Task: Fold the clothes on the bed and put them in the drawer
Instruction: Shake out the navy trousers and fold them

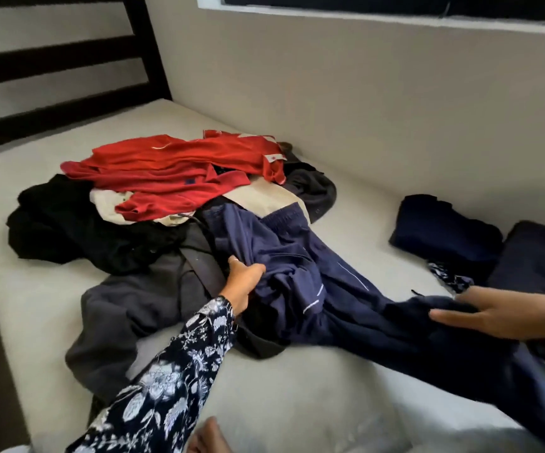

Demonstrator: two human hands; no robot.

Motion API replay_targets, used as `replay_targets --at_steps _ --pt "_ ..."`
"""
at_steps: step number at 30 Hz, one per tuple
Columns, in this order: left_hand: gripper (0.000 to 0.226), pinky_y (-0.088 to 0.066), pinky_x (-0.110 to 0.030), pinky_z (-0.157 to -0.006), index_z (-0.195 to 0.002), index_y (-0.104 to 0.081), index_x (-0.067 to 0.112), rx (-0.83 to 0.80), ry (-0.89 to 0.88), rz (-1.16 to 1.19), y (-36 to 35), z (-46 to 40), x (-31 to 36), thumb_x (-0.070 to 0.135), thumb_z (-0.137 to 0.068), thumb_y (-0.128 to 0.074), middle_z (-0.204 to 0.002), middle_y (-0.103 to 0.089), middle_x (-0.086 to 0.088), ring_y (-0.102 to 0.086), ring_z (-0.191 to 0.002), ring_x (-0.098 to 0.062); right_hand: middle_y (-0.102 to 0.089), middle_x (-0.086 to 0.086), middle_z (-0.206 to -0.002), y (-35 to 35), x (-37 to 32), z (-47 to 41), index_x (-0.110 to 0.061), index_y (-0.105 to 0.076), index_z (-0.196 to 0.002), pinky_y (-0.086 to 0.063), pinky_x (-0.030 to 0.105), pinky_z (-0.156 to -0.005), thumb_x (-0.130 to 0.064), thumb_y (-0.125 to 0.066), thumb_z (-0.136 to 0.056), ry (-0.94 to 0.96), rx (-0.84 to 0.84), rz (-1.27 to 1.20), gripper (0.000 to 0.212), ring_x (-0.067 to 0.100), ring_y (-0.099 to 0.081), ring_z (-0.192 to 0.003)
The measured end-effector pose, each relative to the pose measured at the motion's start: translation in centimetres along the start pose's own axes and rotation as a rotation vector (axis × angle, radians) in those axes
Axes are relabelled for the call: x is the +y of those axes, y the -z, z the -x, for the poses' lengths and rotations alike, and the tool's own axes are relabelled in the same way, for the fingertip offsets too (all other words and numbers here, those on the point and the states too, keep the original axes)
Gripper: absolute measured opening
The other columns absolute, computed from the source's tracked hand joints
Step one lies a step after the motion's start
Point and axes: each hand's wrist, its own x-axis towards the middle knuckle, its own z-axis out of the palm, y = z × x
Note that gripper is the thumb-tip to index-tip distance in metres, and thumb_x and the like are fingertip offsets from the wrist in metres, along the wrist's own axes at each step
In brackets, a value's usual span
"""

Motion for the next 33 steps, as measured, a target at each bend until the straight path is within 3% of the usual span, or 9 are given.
replay_targets --at_steps 3,6,9,11,14,18,24,28,33 --pt "0.052 -0.047 -0.030 -0.079 -0.115 -0.049 0.005 -0.240 0.003 -0.188 0.8 2.1 -0.4 0.015 -0.065 -0.057 -0.119 -0.061 -0.016 -0.057 -0.095 -0.023 -0.062 -0.009 -0.079 2.2 -2.5 -2.1 -0.019 -0.061 -0.083 -0.051 0.023 -0.076 -0.091 -0.034 -0.062 -0.046 -0.128 -0.015 0.079 0.006 -0.057 -0.070" --pt "0.065 -0.049 -0.036 -0.080 -0.123 -0.052 0.021 -0.567 0.071 -0.375 4.0 4.0 0.1 0.015 -0.058 -0.053 -0.117 -0.065 -0.012 -0.061 -0.099 -0.025 -0.070 0.002 -0.095 1.6 -3.1 -3.5 -0.013 -0.064 -0.105 -0.051 0.020 -0.071 -0.054 -0.042 -0.093 -0.073 -0.238 -0.158 0.048 0.009 -0.065 -0.073" --pt "0.063 -0.047 -0.038 -0.086 -0.125 -0.053 0.026 -0.826 0.113 -0.509 7.5 5.1 -0.7 0.005 -0.066 -0.060 -0.125 -0.062 -0.013 -0.061 -0.111 -0.029 -0.071 0.005 -0.101 2.3 -5.4 -5.9 -0.010 -0.062 -0.110 -0.053 0.024 -0.079 -0.049 -0.042 -0.097 -0.029 -0.166 -0.189 0.046 0.014 -0.068 -0.084" --pt "0.056 -0.055 -0.031 -0.078 -0.125 -0.050 0.026 -0.955 0.172 -0.588 9.1 5.6 -0.7 -0.006 -0.080 -0.059 -0.124 -0.063 -0.004 -0.065 -0.105 -0.018 -0.070 0.007 -0.105 2.5 -6.8 -7.6 -0.012 -0.062 -0.109 -0.054 0.028 -0.084 -0.050 -0.043 -0.096 0.031 -0.153 -0.214 0.044 0.019 -0.067 -0.095" --pt "0.045 -0.057 -0.030 -0.077 -0.130 -0.047 0.029 -1.044 0.256 -0.821 10.3 6.1 0.4 0.013 -0.092 -0.063 -0.125 -0.059 0.008 -0.062 -0.105 -0.008 -0.064 0.005 -0.116 3.0 -9.2 -10.5 -0.018 -0.055 -0.116 -0.051 0.030 -0.085 -0.047 -0.045 -0.097 0.085 -0.066 -0.207 0.036 0.023 -0.064 -0.103" --pt "0.052 -0.056 -0.034 -0.080 -0.105 -0.063 0.018 -0.740 0.174 -1.101 9.9 4.8 2.6 0.064 -0.086 -0.049 -0.104 -0.066 0.004 -0.064 -0.097 -0.011 -0.055 0.006 -0.132 2.7 -11.9 -14.0 -0.020 -0.041 -0.139 -0.039 0.032 -0.100 -0.048 -0.051 -0.094 0.123 0.116 -0.085 0.053 0.023 -0.054 -0.116" --pt "0.087 -0.049 -0.020 -0.045 -0.069 -0.068 -0.001 -0.182 0.092 -0.947 8.3 1.6 2.9 0.072 -0.089 -0.026 -0.048 -0.065 -0.005 -0.063 -0.045 -0.019 -0.043 0.015 -0.144 0.9 -15.6 -19.7 -0.009 -0.034 -0.143 -0.035 0.031 -0.103 -0.034 -0.061 -0.092 0.199 0.181 -0.083 0.063 0.028 -0.045 -0.129" --pt "0.068 -0.058 -0.031 -0.065 -0.081 -0.060 0.007 -0.003 -0.081 -0.958 7.6 -0.8 1.3 0.070 -0.088 -0.034 -0.072 -0.070 -0.010 -0.070 -0.057 -0.027 -0.037 0.017 -0.147 -0.3 -17.9 -22.6 -0.004 -0.031 -0.146 -0.034 0.034 -0.108 -0.034 -0.064 -0.091 0.205 0.250 -0.128 0.071 0.032 -0.042 -0.132" --pt "0.105 -0.047 -0.044 -0.098 -0.113 -0.063 0.009 0.012 -0.054 -1.011 5.6 -2.2 1.7 0.090 -0.070 -0.012 -0.117 -0.064 -0.020 -0.059 -0.111 -0.037 -0.049 0.020 -0.131 -2.4 -21.1 -24.1 -0.002 -0.042 -0.130 -0.043 0.044 -0.096 -0.031 -0.050 -0.097 0.203 0.314 -0.063 0.045 0.039 -0.050 -0.120"
